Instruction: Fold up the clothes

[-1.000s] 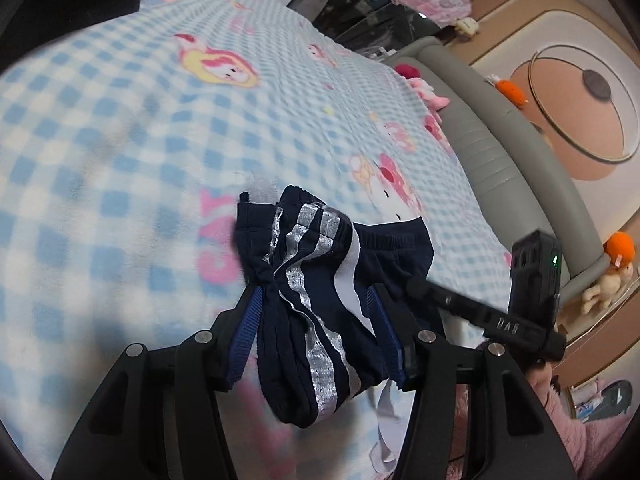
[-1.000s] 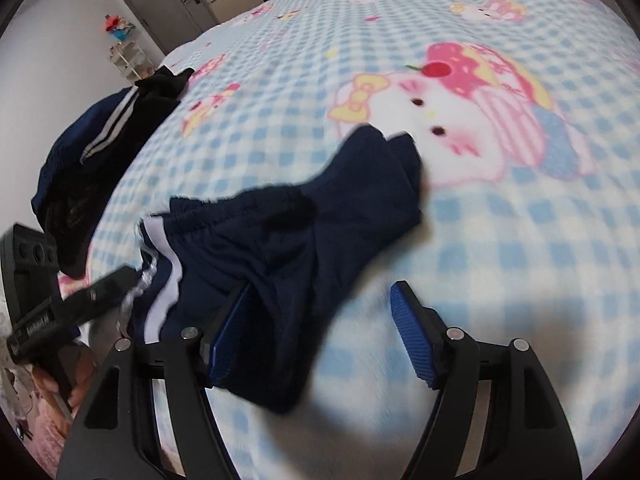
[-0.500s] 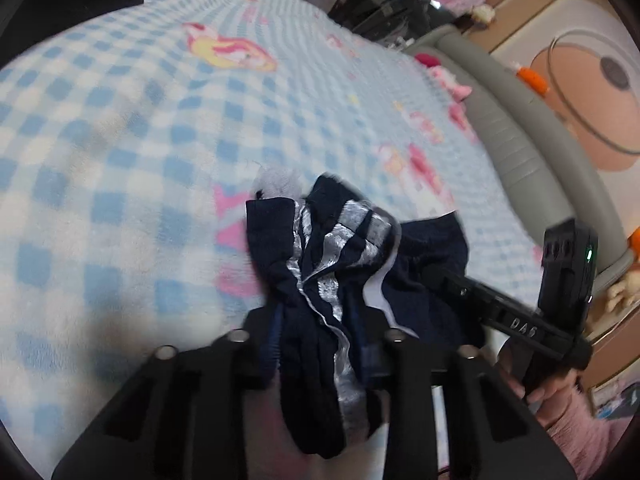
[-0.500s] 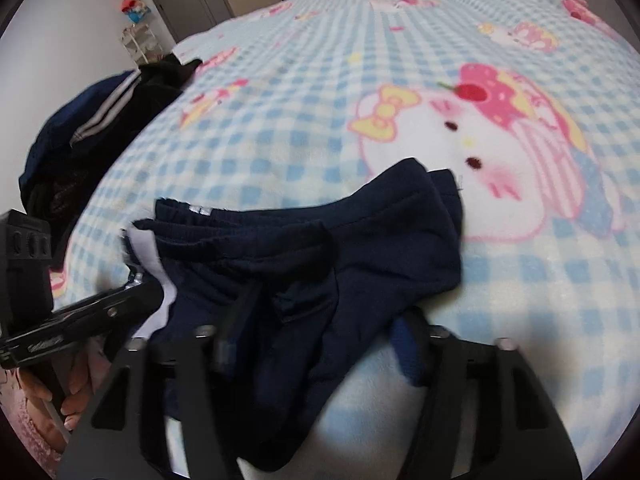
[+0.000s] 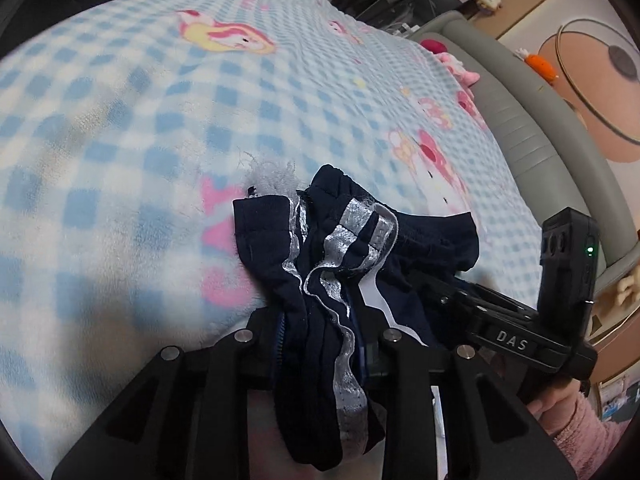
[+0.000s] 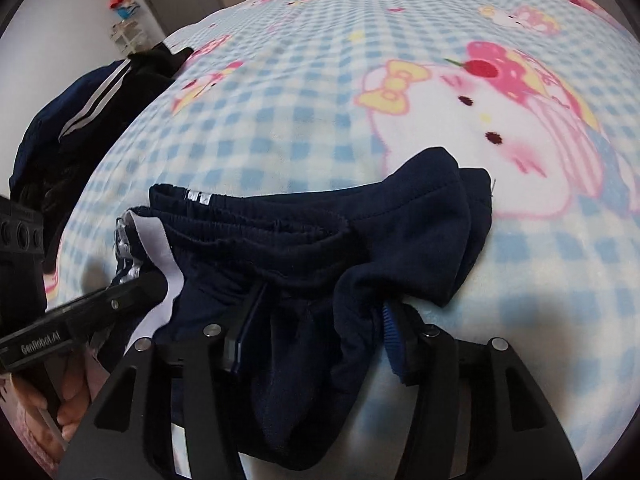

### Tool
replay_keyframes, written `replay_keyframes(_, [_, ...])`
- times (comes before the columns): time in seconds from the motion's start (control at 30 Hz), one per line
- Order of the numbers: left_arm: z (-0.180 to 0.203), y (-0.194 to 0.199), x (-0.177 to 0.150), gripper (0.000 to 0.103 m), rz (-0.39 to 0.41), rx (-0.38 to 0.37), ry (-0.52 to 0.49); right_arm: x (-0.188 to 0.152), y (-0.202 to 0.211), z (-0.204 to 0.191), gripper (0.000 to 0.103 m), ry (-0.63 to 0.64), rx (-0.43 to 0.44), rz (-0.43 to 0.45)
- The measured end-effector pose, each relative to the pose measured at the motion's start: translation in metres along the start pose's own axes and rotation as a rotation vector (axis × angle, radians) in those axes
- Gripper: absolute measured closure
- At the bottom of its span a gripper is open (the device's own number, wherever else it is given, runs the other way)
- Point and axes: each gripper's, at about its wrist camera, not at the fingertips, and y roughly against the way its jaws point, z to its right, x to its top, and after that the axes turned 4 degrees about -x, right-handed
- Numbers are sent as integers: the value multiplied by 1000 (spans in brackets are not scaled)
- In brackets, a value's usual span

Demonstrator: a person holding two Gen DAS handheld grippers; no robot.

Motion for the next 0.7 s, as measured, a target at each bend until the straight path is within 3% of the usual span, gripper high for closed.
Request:
replay_keyframes(0.07, [1, 1, 0, 77, 3, 1, -2, -2, 3, -2, 53, 5, -5, 3])
replay_keyframes(0.17, [9, 8, 1, 88, 15, -2, -14, -2, 16, -5, 72, 16, -7, 26])
replay_keyframes(0.2, [13, 12, 0, 88, 20, -3, -20, 0, 21, -6, 82, 20, -5, 36])
replay_keyframes(0.27, [26, 20, -1, 89, 40, 14, -37, -2, 37, -10, 90, 25, 15, 68])
replay_keyframes(0.47, [78, 32, -9, 89, 42, -20, -87, -8, 85, -6, 92, 43, 51, 118])
replay_keyframes(0.6, [121, 9, 0, 89, -14, -30, -124, -7, 97, 30, 93, -29, 22, 69])
replay_keyframes(0.7, [156, -13, 14, 89, -59, -38, -163, 5, 117, 66, 93, -71, 37, 85])
